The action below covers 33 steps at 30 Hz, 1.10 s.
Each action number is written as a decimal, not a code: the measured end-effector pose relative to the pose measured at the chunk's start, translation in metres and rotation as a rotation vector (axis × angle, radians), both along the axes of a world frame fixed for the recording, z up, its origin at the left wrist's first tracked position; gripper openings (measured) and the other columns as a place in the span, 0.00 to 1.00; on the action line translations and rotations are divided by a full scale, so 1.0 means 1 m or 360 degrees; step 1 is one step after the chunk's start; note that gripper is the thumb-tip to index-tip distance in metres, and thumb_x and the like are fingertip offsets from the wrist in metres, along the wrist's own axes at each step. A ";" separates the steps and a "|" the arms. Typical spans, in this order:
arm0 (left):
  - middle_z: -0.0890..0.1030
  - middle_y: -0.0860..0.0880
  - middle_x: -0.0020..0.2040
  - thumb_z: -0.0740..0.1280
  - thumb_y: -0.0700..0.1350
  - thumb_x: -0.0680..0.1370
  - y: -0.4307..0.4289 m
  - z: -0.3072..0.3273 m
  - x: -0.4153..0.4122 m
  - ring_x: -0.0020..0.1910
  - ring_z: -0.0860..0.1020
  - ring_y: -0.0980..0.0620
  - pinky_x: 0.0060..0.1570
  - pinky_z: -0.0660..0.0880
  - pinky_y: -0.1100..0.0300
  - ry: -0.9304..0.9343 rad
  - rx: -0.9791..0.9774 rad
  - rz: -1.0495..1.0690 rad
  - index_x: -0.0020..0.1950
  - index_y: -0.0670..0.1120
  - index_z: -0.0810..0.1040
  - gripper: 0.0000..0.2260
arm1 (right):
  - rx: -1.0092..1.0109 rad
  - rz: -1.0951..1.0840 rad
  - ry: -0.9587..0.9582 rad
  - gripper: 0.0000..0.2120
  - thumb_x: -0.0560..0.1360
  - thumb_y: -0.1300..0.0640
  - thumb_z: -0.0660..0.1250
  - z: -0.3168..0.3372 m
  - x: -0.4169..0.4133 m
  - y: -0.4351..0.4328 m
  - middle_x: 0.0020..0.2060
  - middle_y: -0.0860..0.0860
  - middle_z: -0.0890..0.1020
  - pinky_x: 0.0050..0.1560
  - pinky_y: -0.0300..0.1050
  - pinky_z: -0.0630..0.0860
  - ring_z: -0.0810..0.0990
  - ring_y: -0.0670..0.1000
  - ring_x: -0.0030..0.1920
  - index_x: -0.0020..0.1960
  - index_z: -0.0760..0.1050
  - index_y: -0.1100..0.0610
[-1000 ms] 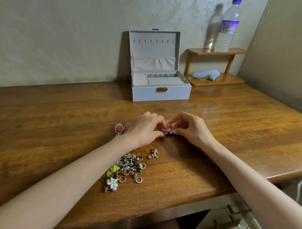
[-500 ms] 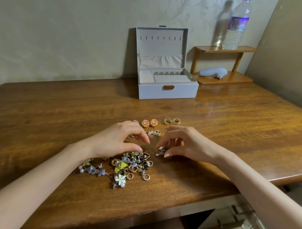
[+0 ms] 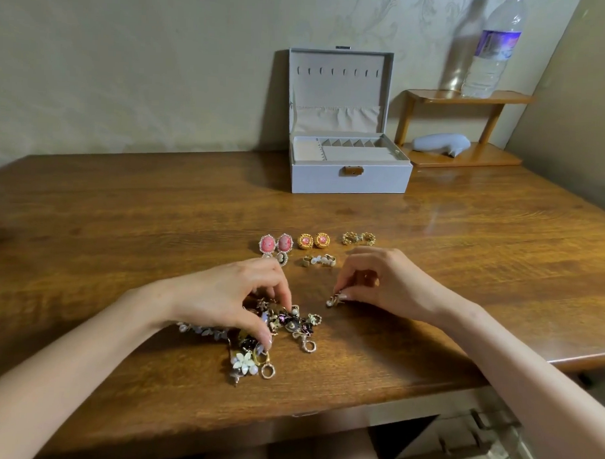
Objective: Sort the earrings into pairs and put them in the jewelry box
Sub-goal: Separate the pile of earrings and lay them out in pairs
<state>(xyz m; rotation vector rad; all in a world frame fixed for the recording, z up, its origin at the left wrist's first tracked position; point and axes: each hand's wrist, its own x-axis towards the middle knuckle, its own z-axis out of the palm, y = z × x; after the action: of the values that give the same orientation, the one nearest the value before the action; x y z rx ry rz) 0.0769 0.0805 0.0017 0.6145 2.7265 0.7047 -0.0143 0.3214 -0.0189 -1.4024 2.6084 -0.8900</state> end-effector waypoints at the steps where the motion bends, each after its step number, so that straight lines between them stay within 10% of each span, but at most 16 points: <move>1: 0.70 0.64 0.55 0.75 0.54 0.67 -0.001 0.001 0.002 0.57 0.69 0.65 0.57 0.67 0.66 -0.0015 -0.0008 0.0010 0.54 0.60 0.73 0.18 | 0.0001 -0.0006 -0.0003 0.05 0.70 0.59 0.73 0.001 0.000 0.000 0.40 0.41 0.76 0.41 0.31 0.72 0.75 0.41 0.40 0.42 0.79 0.50; 16: 0.78 0.65 0.49 0.67 0.42 0.75 -0.040 0.020 0.017 0.49 0.76 0.64 0.48 0.71 0.72 0.0301 0.0172 0.0373 0.46 0.52 0.77 0.05 | -0.0367 -0.0149 -0.0279 0.08 0.69 0.66 0.71 0.005 0.008 -0.003 0.35 0.46 0.81 0.37 0.37 0.75 0.79 0.46 0.35 0.44 0.77 0.56; 33: 0.77 0.62 0.48 0.66 0.57 0.69 -0.068 0.013 0.035 0.48 0.76 0.58 0.47 0.74 0.61 0.0072 0.0115 0.0419 0.46 0.59 0.75 0.08 | -0.0585 -0.0233 -0.0435 0.10 0.68 0.66 0.71 0.002 0.009 -0.012 0.28 0.50 0.82 0.32 0.38 0.77 0.80 0.47 0.27 0.38 0.82 0.51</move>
<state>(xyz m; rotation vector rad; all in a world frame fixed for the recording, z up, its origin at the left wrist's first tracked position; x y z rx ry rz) 0.1119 0.0128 0.0145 0.2910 2.8659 0.8623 -0.0051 0.3090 -0.0164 -1.0601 2.4475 -1.5249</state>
